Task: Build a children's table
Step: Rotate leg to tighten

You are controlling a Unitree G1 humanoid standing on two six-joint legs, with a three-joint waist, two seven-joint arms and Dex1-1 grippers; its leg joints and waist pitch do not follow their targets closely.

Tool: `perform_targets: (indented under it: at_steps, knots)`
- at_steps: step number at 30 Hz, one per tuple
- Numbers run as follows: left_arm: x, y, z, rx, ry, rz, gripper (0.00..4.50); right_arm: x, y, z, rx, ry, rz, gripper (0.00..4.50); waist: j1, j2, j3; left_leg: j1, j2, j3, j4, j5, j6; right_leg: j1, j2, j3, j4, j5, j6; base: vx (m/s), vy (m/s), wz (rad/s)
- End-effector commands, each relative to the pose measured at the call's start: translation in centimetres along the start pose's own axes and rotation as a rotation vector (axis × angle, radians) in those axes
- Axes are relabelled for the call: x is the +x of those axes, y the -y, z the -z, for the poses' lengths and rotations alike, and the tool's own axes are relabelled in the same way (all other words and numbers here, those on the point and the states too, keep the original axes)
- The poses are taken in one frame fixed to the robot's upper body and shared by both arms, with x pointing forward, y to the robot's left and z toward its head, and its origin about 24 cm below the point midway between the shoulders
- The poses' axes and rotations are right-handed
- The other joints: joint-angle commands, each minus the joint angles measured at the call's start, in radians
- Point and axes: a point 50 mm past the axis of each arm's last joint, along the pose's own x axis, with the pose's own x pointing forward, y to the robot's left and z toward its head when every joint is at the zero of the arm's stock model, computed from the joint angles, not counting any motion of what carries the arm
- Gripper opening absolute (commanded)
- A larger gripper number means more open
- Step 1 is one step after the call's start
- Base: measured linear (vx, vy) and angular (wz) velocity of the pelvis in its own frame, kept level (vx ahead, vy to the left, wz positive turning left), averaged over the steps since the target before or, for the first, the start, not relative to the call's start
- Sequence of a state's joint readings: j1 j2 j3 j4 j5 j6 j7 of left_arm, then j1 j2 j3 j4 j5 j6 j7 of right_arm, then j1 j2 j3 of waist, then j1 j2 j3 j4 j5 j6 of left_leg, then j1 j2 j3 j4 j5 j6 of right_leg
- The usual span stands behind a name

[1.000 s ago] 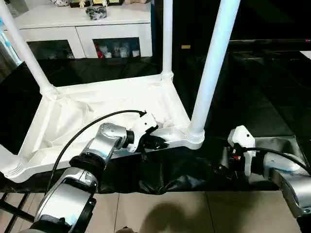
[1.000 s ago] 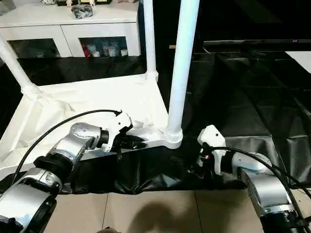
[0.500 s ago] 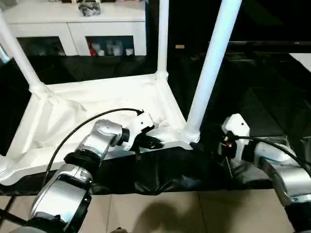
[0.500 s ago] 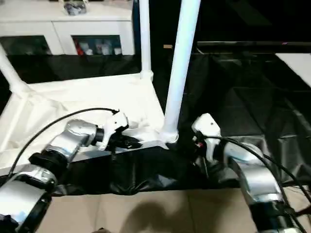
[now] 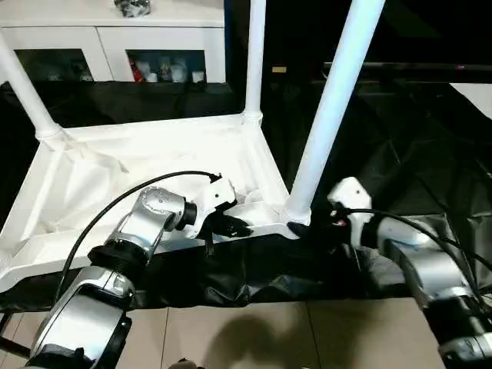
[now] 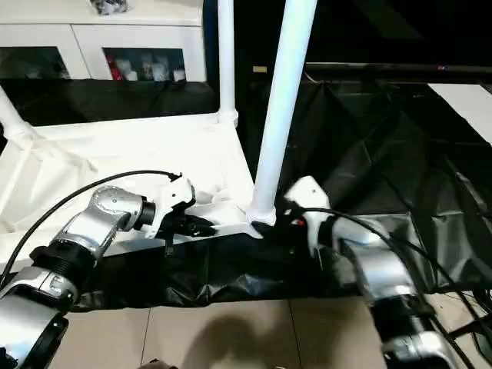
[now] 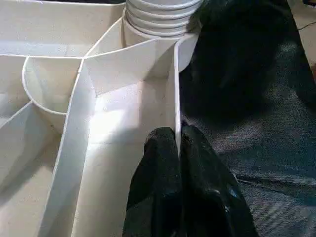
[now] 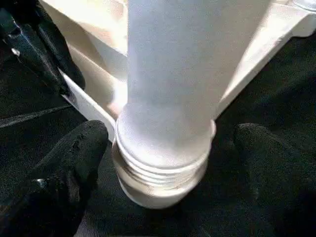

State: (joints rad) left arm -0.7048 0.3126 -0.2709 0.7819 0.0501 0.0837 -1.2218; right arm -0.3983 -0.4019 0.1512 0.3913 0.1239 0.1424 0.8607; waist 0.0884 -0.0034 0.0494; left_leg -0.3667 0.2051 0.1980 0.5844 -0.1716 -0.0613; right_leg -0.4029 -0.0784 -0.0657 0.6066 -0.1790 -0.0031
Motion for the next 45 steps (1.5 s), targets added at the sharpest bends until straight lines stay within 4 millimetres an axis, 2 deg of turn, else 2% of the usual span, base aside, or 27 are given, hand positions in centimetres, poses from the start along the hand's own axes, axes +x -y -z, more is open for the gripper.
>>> perform_targets:
  at_steps: [1,2,6,7,8,9,12,14,19,20,21,22,24,26,27,28,29,30,31,32,34,36,40,41,45]
  knots:
    - [0.5,1.0,1.6,-0.073,-0.002,0.047,0.09,0.4,0.4,-0.2,-0.026,-0.002,-0.003,4.50,0.006,-0.021,-0.057,0.011,0.030,-0.017,-0.070,-0.247,0.029,0.040,-0.074,0.044,-0.084,-0.316,-0.192,0.000,0.000,0.00]
    - [0.5,1.0,1.5,-0.073,0.001,0.046,0.09,0.6,0.5,-0.2,-0.029,-0.005,-0.001,4.50,0.005,-0.023,-0.058,0.011,0.031,-0.017,-0.069,-0.245,0.027,0.040,-0.077,0.044,-0.081,-0.312,-0.198,0.000,0.000,0.00]
    - [0.4,1.0,1.5,-0.071,-0.002,0.042,0.00,1.1,0.8,-0.5,-0.031,0.001,-0.002,4.11,0.007,-0.022,-0.059,0.009,0.029,-0.015,-0.067,-0.215,0.038,0.044,-0.072,0.045,-0.076,-0.262,-0.205,0.000,0.000,0.00]
    - [0.3,1.0,1.5,-0.072,-0.004,0.042,0.00,1.3,0.9,-0.6,-0.032,0.004,-0.005,4.11,0.008,-0.018,-0.059,0.009,0.029,-0.015,-0.067,-0.214,0.039,0.043,-0.073,0.045,-0.076,-0.257,-0.206,0.000,0.000,0.00]
    - [0.3,1.0,1.5,-0.072,-0.004,0.042,0.00,1.3,0.9,-0.6,-0.032,0.004,-0.005,3.82,0.007,-0.019,-0.059,0.008,0.028,-0.015,-0.067,-0.214,0.039,0.044,-0.072,0.045,-0.075,-0.252,-0.209,0.000,0.000,0.00]
    - [0.3,1.0,1.5,-0.070,-0.010,0.045,0.00,1.6,0.8,-0.8,-0.033,0.007,-0.015,3.74,0.008,-0.018,-0.059,0.010,0.029,-0.015,-0.067,-0.214,0.039,0.044,-0.071,0.045,-0.075,-0.250,-0.210,0.000,0.000,0.00]
    - [0.3,0.9,1.5,-0.069,-0.015,0.044,0.00,1.9,0.8,-0.8,-0.036,0.008,-0.020,3.68,0.007,-0.016,-0.058,0.009,0.030,-0.016,-0.069,-0.236,0.033,0.044,-0.073,0.044,-0.078,-0.280,-0.208,0.000,0.000,0.00]
    - [0.4,0.9,1.5,-0.075,-0.018,0.043,0.00,2.1,0.8,-0.7,-0.035,0.009,-0.020,3.32,0.007,-0.014,-0.059,0.011,0.030,-0.016,-0.069,-0.236,0.029,0.043,-0.073,0.045,-0.077,-0.276,-0.211,0.000,0.000,0.00]
    - [0.5,0.9,1.6,-0.095,-0.028,0.041,0.00,2.6,0.7,-0.5,-0.015,0.014,-0.028,3.14,0.005,-0.015,-0.058,0.011,0.029,-0.016,-0.070,-0.240,0.029,0.045,-0.070,0.044,-0.077,-0.270,-0.215,0.000,0.000,0.00]
    - [0.5,0.9,1.6,-0.095,-0.028,0.041,0.00,2.6,0.7,-0.5,-0.015,0.014,-0.028,2.91,0.005,-0.014,-0.057,0.011,0.029,-0.017,-0.070,-0.244,0.028,0.044,-0.071,0.044,-0.077,-0.277,-0.214,0.000,0.000,0.00]
    - [0.6,0.9,1.6,-0.107,-0.028,0.033,0.00,2.7,0.6,-0.4,0.003,0.021,-0.024,2.87,0.005,-0.014,-0.057,0.010,0.029,-0.017,-0.070,-0.245,0.028,0.044,-0.071,0.044,-0.078,-0.281,-0.213,0.000,0.000,0.00]
    - [0.8,0.6,1.5,-0.123,-0.029,-0.006,0.00,3.0,0.6,-0.2,0.028,0.024,-0.005,2.84,0.003,-0.011,-0.056,0.012,0.028,-0.016,-0.070,-0.260,0.024,0.042,-0.071,0.045,-0.081,-0.300,-0.213,0.000,0.000,0.00]
    - [1.6,-0.1,1.2,-0.146,-0.027,-0.120,0.00,3.6,0.3,0.4,0.097,0.027,0.048,2.78,0.003,-0.013,-0.054,0.016,0.028,-0.017,-0.071,-0.280,0.016,0.038,-0.072,0.045,-0.086,-0.340,-0.206,0.000,0.000,0.00]
    - [2.1,-0.4,0.9,-0.162,-0.030,-0.170,0.00,4.0,0.1,0.7,0.118,0.020,0.091,2.77,0.004,-0.015,-0.052,0.017,0.027,-0.018,-0.072,-0.296,0.009,0.037,-0.073,0.045,-0.090,-0.381,-0.193,0.000,0.000,0.00]
    - [3.1,-0.9,0.1,-0.175,-0.030,-0.282,0.00,4.9,0.0,0.9,0.171,0.008,0.202,2.76,0.005,-0.008,-0.052,0.019,0.028,-0.021,-0.074,-0.305,0.004,0.035,-0.073,0.045,-0.092,-0.399,-0.186,0.000,0.000,0.00]
    - [3.1,-0.9,0.1,-0.175,-0.030,-0.282,0.00,4.9,0.0,0.9,0.171,0.008,0.202,2.76,0.001,-0.010,-0.050,0.024,0.028,-0.022,-0.076,-0.325,-0.010,0.030,-0.070,0.044,-0.095,-0.420,-0.181,0.000,0.000,0.00]
    - [3.4,-1.1,-0.3,-0.182,-0.025,-0.319,0.00,5.2,0.0,0.9,0.187,0.005,0.239,2.75,0.002,-0.012,-0.051,0.024,0.026,-0.023,-0.076,-0.333,-0.011,0.033,-0.071,0.042,-0.097,-0.434,-0.177,0.000,0.000,0.00]
    - [3.9,-1.3,-0.9,-0.200,-0.009,-0.365,0.00,5.7,-0.1,0.7,0.211,0.009,0.290,2.75,0.005,-0.006,-0.050,0.025,0.026,-0.024,-0.076,-0.341,-0.011,0.032,-0.074,0.043,-0.100,-0.447,-0.169,0.000,0.000,0.00]
    - [3.9,-1.3,-0.9,-0.201,-0.009,-0.367,0.00,5.8,-0.1,0.7,0.213,0.009,0.293,2.75,0.002,-0.008,-0.049,0.025,0.025,-0.022,-0.076,-0.347,-0.011,0.029,-0.071,0.044,-0.103,-0.452,-0.164,0.000,0.000,0.00]
    - [4.7,-1.4,-2.0,-0.218,0.025,-0.406,0.00,6.6,-0.4,0.0,0.249,0.027,0.356,2.75,0.003,-0.011,-0.050,0.027,0.023,-0.024,-0.076,-0.354,-0.012,0.030,-0.071,0.042,-0.103,-0.464,-0.158,0.000,0.000,0.00]
    - [5.4,-1.3,-2.9,-0.214,0.057,-0.418,0.00,7.3,-0.6,-0.8,0.274,0.043,0.391,2.75,0.002,-0.005,-0.054,0.021,0.023,-0.026,-0.079,-0.337,-0.013,0.033,-0.070,0.043,-0.101,-0.421,-0.159,0.000,0.000,0.00]
    - [6.2,-0.9,-3.4,-0.195,0.076,-0.401,0.00,8.2,-1.1,-1.5,0.291,0.053,0.395,2.75,0.004,-0.005,-0.056,0.018,0.020,-0.025,-0.078,-0.326,-0.005,0.036,-0.071,0.042,-0.099,-0.390,-0.163,0.000,0.000,0.00]
    - [6.4,-0.6,-3.2,-0.179,0.070,-0.366,0.00,8.5,-1.5,-1.6,0.294,0.061,0.369,2.75,0.007,-0.006,-0.058,0.013,0.020,-0.023,-0.078,-0.289,0.020,0.040,-0.072,0.043,-0.092,-0.319,-0.177,0.000,0.000,0.00]
    - [6.3,-0.6,-3.1,-0.181,0.069,-0.364,0.00,8.5,-1.5,-1.6,0.296,0.068,0.366,3.31,0.007,-0.006,-0.059,0.012,0.019,-0.023,-0.077,-0.286,0.022,0.041,-0.072,0.043,-0.091,-0.311,-0.179,0.000,0.000,0.00]
    - [5.0,-0.5,-2.7,-0.125,0.076,-0.291,0.00,7.4,-0.7,-1.9,0.282,0.104,0.342,3.51,0.004,-0.005,-0.059,0.007,0.020,-0.026,-0.080,-0.292,0.030,0.046,-0.075,0.042,-0.091,-0.323,-0.175,0.000,0.000,0.00]
